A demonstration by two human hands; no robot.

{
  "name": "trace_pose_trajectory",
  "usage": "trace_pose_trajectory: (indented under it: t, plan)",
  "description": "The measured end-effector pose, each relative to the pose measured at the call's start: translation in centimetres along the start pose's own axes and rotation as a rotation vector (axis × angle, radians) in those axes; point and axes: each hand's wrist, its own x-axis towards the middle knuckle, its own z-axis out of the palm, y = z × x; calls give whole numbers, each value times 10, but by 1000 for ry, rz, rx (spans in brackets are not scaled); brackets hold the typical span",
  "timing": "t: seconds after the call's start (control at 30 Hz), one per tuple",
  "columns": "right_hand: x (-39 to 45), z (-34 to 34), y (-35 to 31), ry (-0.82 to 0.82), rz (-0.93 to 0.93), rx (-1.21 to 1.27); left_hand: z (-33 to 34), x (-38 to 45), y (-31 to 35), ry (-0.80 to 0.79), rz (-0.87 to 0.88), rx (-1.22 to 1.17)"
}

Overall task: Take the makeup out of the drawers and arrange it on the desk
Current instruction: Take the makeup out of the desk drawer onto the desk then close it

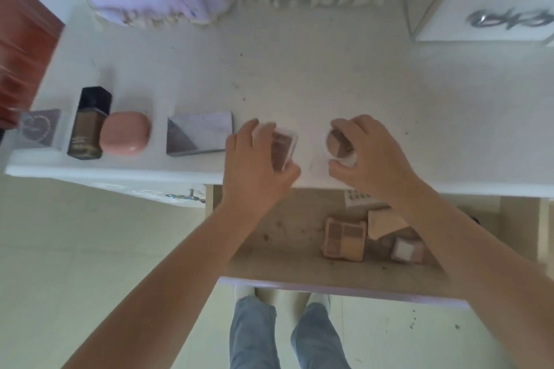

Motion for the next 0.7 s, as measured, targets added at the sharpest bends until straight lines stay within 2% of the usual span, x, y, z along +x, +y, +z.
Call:
trace_pose_trajectory:
  t: [0.13, 0.23, 0.43, 0.57, 0.63, 0.7]
  plan:
    - [31, 8, -1, -40, -2, -38, 2, 54, 10, -190, -206, 165]
    - [38, 14, 6, -120, 7, -60, 15, 54, 9, -220, -234, 233]
    - [32, 21, 14, -58, -63, -46, 24, 37, 0, -166, -212, 269]
    - [28, 28, 18, -59, -45, -42, 26, 26, 4, -125, -235, 247]
    - [18, 28, 22, -34, -20, -7, 30, 13, 6, -15, -153, 240]
    - [-6, 26, 29, 126, -32, 80, 35, -9, 8, 41, 0, 224]
